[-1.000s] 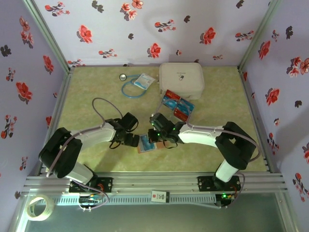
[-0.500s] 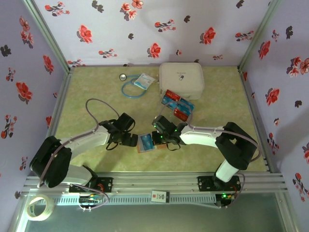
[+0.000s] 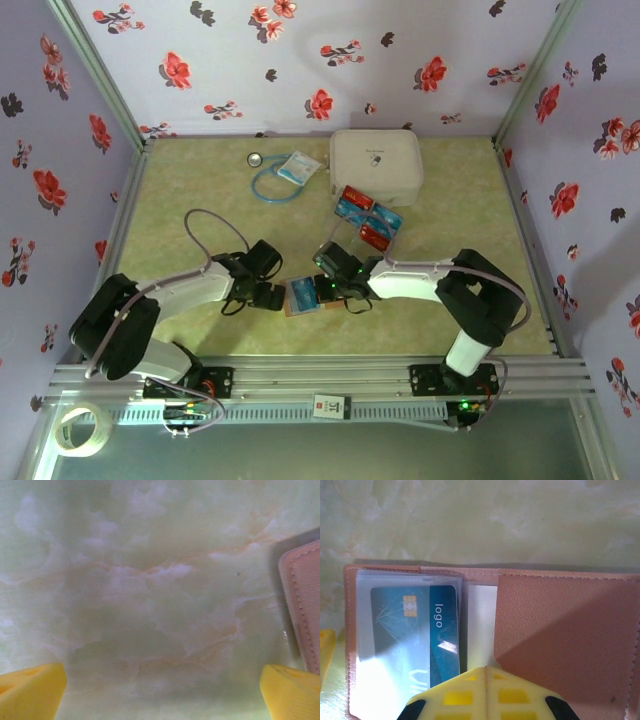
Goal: Put the credit cards into the card holder
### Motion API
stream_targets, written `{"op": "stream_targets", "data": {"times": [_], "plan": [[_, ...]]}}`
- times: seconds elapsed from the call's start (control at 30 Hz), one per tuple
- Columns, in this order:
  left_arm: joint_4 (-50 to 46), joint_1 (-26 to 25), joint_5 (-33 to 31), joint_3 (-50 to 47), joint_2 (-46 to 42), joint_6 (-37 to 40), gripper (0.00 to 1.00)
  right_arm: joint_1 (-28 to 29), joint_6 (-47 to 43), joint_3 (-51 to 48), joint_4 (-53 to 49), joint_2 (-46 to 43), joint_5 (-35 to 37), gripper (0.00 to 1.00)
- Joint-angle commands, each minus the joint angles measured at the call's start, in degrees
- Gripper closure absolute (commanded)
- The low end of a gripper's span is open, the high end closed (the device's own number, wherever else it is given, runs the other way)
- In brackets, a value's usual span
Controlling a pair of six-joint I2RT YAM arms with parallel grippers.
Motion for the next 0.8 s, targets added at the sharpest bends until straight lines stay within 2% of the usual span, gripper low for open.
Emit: {"op": "stream_targets", "data": {"times": [0.0, 0.77], "plan": [[0.61, -0.54, 0.19, 0.85, 1.55, -0.85, 0.0, 0.79, 0.33, 0.57, 0.49, 1.09, -0.62, 1.0], [2.76, -0.68, 0.45, 0.76, 4.82, -0.41, 0.0, 4.22, 1.3, 4.7, 1.21, 4.75, -1.76, 1.0]]}}
